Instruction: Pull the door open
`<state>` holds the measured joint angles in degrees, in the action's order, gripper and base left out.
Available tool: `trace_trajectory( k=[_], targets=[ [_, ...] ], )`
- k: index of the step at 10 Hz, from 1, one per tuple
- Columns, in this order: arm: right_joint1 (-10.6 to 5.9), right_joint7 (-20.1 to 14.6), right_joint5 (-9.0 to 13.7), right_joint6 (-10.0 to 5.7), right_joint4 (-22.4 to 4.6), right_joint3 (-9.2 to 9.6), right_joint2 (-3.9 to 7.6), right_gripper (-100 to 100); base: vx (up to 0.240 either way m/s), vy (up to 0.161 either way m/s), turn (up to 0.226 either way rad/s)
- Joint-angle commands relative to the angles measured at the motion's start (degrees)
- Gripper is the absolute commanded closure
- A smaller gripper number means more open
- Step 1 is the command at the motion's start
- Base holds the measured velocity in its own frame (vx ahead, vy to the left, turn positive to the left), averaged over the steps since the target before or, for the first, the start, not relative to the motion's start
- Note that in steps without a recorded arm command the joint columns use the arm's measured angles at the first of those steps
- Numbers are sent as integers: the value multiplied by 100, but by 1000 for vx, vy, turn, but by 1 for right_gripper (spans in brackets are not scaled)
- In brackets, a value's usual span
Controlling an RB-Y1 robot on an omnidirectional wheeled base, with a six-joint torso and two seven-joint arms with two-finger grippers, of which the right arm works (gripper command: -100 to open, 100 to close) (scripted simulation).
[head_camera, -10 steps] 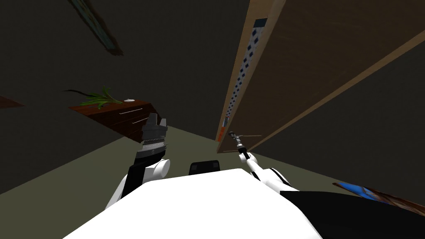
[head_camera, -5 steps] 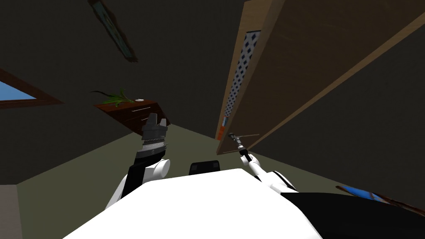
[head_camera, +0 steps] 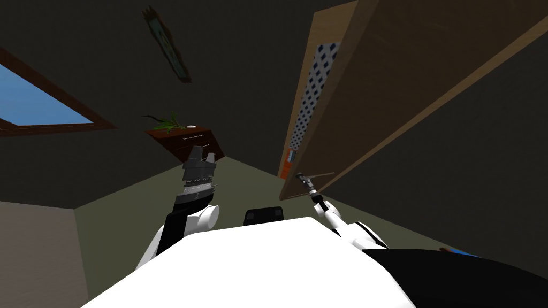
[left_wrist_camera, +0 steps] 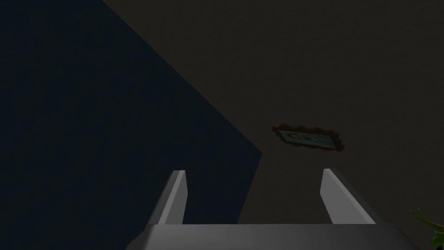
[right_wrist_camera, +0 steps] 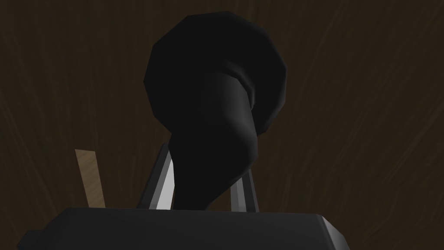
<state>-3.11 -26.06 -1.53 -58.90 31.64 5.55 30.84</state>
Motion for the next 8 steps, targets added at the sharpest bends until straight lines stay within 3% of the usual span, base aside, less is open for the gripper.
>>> trace_trajectory(
  k=[1, 2, 4, 5, 8],
  targets=[
    [142, -84, -28, -185, 45, 44, 102, 100, -163, -91, 113],
    [142, -84, -28, -185, 45, 44, 102, 100, -111, -59, 43],
    [254, -194, -65, -426, 10, 103, 218, 100, -157, -80, 114],
    [248, -169, -59, -332, 57, 99, 172, 100, -79, -43, 28],
    [330, -233, -69, -590, -65, 129, 247, 100, -216, -105, 211]
  ],
)
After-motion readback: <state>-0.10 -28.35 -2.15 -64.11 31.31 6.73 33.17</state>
